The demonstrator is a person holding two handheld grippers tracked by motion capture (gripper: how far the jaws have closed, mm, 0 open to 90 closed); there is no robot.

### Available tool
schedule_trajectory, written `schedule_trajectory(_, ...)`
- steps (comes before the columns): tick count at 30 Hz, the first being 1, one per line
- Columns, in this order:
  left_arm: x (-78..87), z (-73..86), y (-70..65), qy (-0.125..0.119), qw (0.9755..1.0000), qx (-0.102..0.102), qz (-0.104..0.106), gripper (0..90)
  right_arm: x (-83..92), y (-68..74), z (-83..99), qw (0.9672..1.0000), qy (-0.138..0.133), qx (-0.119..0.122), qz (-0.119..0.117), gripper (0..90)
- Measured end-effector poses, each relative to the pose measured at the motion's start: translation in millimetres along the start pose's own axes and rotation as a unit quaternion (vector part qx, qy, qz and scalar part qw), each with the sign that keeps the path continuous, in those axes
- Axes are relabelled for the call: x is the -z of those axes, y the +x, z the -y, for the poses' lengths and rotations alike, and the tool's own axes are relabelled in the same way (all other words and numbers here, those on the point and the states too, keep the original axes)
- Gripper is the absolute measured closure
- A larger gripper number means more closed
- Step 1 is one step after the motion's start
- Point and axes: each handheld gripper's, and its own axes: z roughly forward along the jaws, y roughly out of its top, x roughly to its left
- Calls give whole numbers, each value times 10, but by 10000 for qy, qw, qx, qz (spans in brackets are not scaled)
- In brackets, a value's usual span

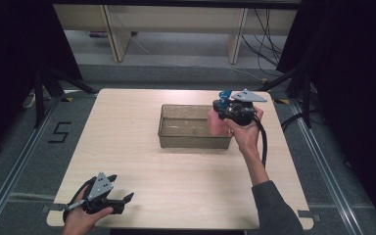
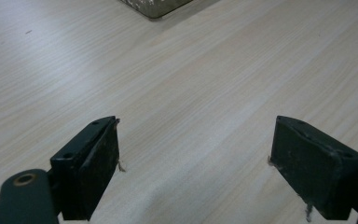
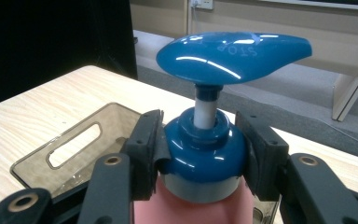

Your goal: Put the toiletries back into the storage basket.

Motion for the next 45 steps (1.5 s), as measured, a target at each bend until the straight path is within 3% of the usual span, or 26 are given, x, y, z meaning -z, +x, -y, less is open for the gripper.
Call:
schedule_trajectory(1,-1,-4,1,0,10000,-32,30,149,2,1,6,9999,84,-99,-53,534)
schedule_trajectory(2,-13,-4,-15,-73,9999,79,72,149,-7,-19,13,10000,37,28,12,534)
schedule_trajectory(4,-7,-5,-8,-69,10000,39,54,149,-13,-12,32,9999,93,-129,1,534)
schedule_trajectory(9,-1,-3,-5,-81,9999,96,43,149,-51,-39,81,9999,63,53,73,535)
schedule_trajectory(13,-7,-5,-6,-118,9999,91,13,149,-85,4,128,9997,213,-145,17,535)
schedule_trajectory(14,5,-14,12,-40,10000,-7,56,149,-85,4,128,9997,213,-145,17,535)
schedule_trajectory(15,6,-9,-8,-115,9999,93,56,149,-100,3,145,9996,255,-93,-5,535)
schedule_trajectory(17,10,-10,-4,-98,9999,65,45,149,-108,-1,157,9997,218,-66,16,534)
schedule_trajectory(18,9,-11,-1,-109,9999,61,44,149,-106,16,166,9995,269,-167,35,534)
schedule_trajectory(20,8,-13,1,-113,9999,48,39,149,-115,-5,178,9997,236,-68,39,534)
schedule_trajectory(21,10,-11,-8,-132,9999,93,52,149,-109,3,192,9995,268,-163,90,534)
schedule_trajectory(24,13,-14,-9,-111,9999,104,29,149,-105,-19,199,9994,324,-98,77,534)
schedule_trajectory(25,14,-16,-2,-105,9999,67,19,149,-108,-17,210,9994,264,-207,58,535)
schedule_trajectory(27,13,-9,-2,-141,9999,60,34,149,-109,-36,220,9996,261,-93,100,534)
schedule_trajectory(29,10,-13,2,-155,9998,93,46,149,-116,-24,250,9992,343,-191,121,535)
schedule_trajectory(31,9,-15,3,-163,9998,78,41,149,-125,-35,261,9993,343,-123,98,534)
schedule_trajectory(32,10,-11,-5,-166,9998,95,27,150,-127,-17,272,9988,397,-280,80,535)
schedule_trajectory(34,13,-9,-5,-146,9998,95,28,149,-149,-36,295,9992,371,-163,72,535)
schedule_trajectory(40,10,-8,-6,-167,9998,134,30,149,-169,-50,344,9988,458,-109,125,535)
schedule_trajectory(41,9,-13,1,-162,9998,95,44,149,-173,-46,354,9987,456,-227,81,534)
schedule_trajectory(45,16,-8,-1,-176,9998,99,63,149,-182,-49,393,9983,513,-242,127,535)
